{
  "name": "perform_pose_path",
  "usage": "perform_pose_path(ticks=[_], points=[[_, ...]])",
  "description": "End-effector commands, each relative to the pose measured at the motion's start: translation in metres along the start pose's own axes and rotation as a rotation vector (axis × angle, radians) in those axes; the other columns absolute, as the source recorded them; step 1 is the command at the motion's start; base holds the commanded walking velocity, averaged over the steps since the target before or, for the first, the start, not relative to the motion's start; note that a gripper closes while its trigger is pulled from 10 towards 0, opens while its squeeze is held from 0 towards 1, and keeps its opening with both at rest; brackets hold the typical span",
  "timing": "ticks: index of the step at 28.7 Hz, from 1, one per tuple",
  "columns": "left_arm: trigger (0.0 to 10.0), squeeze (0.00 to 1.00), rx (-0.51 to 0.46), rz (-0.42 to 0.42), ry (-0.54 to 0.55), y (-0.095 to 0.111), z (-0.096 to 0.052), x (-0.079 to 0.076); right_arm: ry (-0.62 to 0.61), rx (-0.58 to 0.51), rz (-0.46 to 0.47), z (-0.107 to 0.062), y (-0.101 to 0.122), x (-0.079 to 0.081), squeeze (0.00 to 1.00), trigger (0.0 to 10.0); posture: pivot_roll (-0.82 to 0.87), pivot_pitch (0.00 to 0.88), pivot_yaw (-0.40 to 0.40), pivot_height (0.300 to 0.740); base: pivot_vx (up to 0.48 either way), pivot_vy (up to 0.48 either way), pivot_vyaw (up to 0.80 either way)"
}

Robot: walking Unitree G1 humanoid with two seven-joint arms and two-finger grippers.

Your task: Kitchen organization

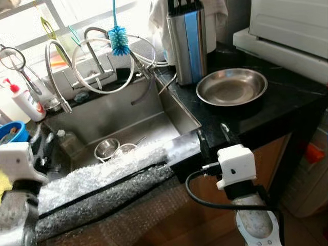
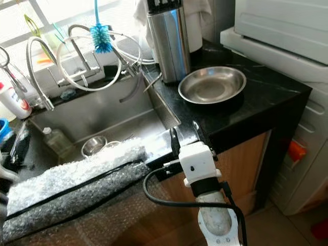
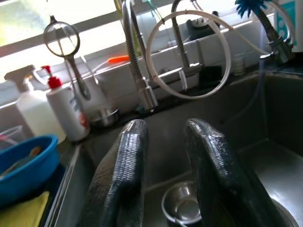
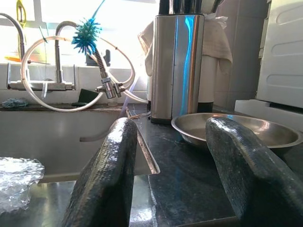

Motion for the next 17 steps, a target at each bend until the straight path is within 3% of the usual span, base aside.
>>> perform_pose_path(ticks=[1, 11, 15, 17], points=[[10.0, 0.0, -0.003, 0.005, 0.021, 0.004, -0.004, -0.002, 0.014, -0.017, 0.015, 0.002, 0.004, 0.005, 0.0, 10.0, -0.16, 0.0, 0.262, 0.74, 0.0, 0.0, 0.0], [10.0, 0.0, -0.014, -0.074, 0.107, -0.002, -0.007, -0.026, 0.005, -0.014, 0.02, 0.004, 0.002, 0.004, 0.0, 10.0, -0.14, 0.0, 0.248, 0.74, 0.0, 0.0, 0.0], [10.0, 0.0, -0.003, -0.077, 0.144, -0.007, -0.011, -0.02, -0.007, -0.012, 0.017, 0.004, 0.001, 0.001, 0.0, 10.0, -0.14, 0.0, 0.243, 0.74, 0.0, 0.0, 0.0], [10.0, 0.0, 0.017, -0.069, 0.166, -0.012, -0.02, -0.012, -0.018, -0.007, 0.012, 0.004, -0.001, -0.003, 0.0, 10.0, -0.13, 0.0, 0.24, 0.74, 0.0, 0.0, 0.0]])
Point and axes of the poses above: a point about 5 cm out from each wrist's last joint towards the gripper, its own z axis pointing out of the wrist towards the gripper, its own y axis along the axis of the wrist's last joint, x = y × z, the point moved 6 cm from there along z, pointing out of the wrist towards the gripper, and after that the axes turned 4 degrees about -z, right-handed, at the moved point
